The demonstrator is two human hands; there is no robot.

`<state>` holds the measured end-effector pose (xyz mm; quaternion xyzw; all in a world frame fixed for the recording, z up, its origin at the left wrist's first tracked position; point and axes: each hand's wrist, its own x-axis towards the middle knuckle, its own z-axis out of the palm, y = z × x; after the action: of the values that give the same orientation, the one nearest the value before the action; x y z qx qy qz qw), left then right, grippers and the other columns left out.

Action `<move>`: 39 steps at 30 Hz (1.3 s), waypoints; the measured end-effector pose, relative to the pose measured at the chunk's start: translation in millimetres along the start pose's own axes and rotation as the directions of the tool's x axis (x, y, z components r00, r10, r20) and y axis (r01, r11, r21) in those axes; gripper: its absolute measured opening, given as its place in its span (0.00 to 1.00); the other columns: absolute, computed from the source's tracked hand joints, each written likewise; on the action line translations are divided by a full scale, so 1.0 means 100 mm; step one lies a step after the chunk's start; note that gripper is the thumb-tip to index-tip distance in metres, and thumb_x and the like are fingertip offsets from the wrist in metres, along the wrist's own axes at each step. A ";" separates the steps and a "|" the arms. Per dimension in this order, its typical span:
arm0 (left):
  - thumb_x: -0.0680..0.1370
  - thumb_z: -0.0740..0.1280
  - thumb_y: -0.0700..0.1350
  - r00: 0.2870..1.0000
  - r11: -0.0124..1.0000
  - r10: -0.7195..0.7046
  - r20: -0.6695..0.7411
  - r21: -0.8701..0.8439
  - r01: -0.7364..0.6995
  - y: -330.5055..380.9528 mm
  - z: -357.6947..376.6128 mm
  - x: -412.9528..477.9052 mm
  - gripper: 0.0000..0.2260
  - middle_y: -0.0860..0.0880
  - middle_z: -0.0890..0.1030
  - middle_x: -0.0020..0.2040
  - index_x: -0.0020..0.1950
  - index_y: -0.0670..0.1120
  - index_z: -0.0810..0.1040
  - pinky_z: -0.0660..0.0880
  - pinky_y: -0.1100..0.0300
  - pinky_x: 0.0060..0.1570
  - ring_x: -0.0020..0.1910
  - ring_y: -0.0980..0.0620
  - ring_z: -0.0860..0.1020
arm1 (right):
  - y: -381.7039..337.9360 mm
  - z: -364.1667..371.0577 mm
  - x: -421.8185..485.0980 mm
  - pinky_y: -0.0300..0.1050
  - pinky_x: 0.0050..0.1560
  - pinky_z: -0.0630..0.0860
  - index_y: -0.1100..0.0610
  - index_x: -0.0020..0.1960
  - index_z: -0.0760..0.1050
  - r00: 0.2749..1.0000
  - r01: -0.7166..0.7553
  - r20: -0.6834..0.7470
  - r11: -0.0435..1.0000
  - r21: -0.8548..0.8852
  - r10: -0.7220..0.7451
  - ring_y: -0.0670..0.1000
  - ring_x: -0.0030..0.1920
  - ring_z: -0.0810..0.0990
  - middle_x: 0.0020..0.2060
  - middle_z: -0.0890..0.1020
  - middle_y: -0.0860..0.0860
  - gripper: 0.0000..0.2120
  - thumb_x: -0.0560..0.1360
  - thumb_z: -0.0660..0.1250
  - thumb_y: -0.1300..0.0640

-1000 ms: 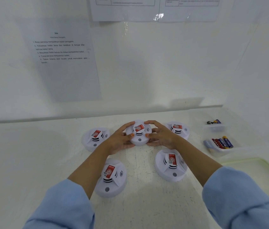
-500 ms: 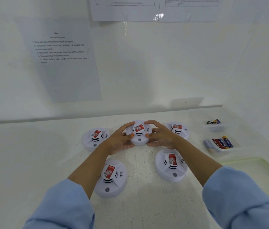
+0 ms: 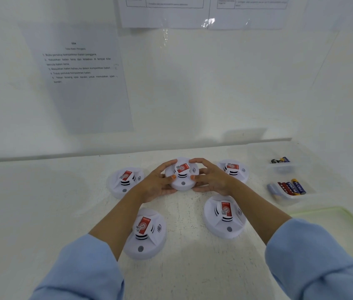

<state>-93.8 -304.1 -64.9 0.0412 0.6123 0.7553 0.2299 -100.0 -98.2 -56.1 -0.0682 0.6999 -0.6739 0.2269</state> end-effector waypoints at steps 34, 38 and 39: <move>0.78 0.63 0.37 1.000 0.998 -0.017 -0.010 0.062 0.017 0.02 0.01 0.02 0.19 0.45 0.75 0.59 0.65 0.54 0.68 0.80 0.58 0.45 0.52 0.47 0.78 | 0.00 -0.01 0.02 0.48 0.51 0.79 0.48 0.60 0.69 0.999 -0.010 -0.030 1.000 -0.021 0.010 0.56 0.49 0.79 0.53 0.77 0.57 0.20 0.73 0.68 0.64; 0.78 0.63 0.36 0.998 0.984 0.042 -0.041 0.173 -0.035 0.06 0.09 0.06 0.19 0.43 0.73 0.64 0.65 0.52 0.68 0.80 0.59 0.46 0.58 0.44 0.75 | -0.02 -0.04 0.02 0.48 0.53 0.78 0.51 0.62 0.68 0.998 0.016 -0.065 0.999 -0.045 -0.018 0.56 0.51 0.79 0.55 0.77 0.60 0.22 0.73 0.68 0.66; 0.77 0.63 0.36 0.996 0.976 0.070 -0.049 0.212 -0.058 0.07 0.10 0.07 0.19 0.42 0.72 0.65 0.65 0.51 0.68 0.79 0.59 0.47 0.60 0.43 0.74 | -0.02 -0.05 0.01 0.48 0.53 0.78 0.51 0.62 0.68 0.997 0.031 -0.071 0.998 -0.050 -0.034 0.56 0.51 0.79 0.55 0.77 0.62 0.22 0.72 0.68 0.66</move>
<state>-98.9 -292.9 -57.9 0.0636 0.6933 0.6942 0.1823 -103.4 -94.6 -54.9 -0.0607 0.7227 -0.6621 0.1887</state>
